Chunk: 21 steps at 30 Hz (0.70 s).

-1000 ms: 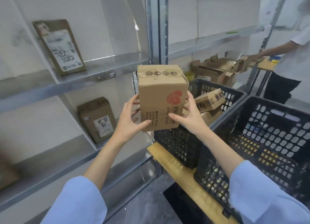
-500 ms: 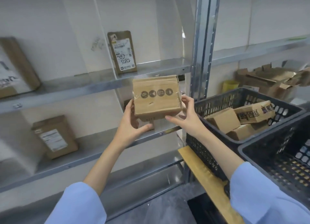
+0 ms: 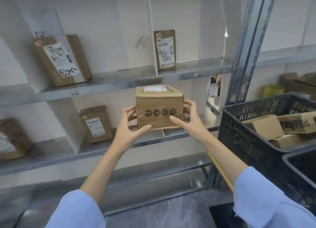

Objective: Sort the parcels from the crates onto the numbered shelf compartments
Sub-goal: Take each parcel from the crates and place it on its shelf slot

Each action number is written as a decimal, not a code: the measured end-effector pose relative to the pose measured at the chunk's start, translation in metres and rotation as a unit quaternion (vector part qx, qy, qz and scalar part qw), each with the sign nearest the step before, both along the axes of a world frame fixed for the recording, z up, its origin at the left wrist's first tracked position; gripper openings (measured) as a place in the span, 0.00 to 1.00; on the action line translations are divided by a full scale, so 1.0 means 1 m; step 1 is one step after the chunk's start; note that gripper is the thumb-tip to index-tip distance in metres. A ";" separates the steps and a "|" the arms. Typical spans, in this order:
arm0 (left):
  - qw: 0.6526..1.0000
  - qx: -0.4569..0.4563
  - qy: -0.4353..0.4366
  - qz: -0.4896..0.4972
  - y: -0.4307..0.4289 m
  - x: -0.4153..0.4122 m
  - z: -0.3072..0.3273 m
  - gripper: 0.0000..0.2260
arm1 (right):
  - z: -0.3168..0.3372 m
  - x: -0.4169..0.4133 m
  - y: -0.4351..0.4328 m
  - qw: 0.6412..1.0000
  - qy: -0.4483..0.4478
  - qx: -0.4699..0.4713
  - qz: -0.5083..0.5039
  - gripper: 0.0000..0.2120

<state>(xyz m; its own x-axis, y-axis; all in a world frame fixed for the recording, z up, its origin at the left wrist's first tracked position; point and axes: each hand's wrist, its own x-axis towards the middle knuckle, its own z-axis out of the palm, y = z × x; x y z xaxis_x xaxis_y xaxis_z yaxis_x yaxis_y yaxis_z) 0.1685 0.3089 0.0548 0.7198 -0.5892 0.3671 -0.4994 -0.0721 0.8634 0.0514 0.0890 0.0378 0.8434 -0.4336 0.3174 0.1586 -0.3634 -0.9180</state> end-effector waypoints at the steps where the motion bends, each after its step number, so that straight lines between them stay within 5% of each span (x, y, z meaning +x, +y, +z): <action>1: 1.000 0.000 0.004 0.005 0.010 0.002 0.000 0.34 | 0.000 0.003 0.008 1.000 0.005 -0.003 0.006 0.30; 8: 0.999 -0.002 0.018 0.041 0.084 0.010 -0.005 0.34 | 0.004 0.022 0.078 0.999 0.001 -0.035 0.032 0.40; 14: 0.998 -0.016 0.001 0.053 0.157 0.005 -0.010 0.47 | 0.003 0.028 0.150 0.995 0.011 -0.062 0.082 0.53; 21: 0.996 -0.040 0.007 0.076 0.240 -0.015 -0.018 0.40 | -0.007 0.027 0.232 0.988 0.017 -0.076 0.132 0.55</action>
<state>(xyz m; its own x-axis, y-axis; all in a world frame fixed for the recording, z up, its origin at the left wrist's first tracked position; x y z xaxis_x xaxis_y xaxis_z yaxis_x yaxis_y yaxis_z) 0.1532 0.5488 0.0369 0.8038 -0.4419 0.3982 -0.4764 -0.0773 0.8758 0.0786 0.3207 0.0304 0.9319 -0.1464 0.3319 0.2366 -0.4483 -0.8620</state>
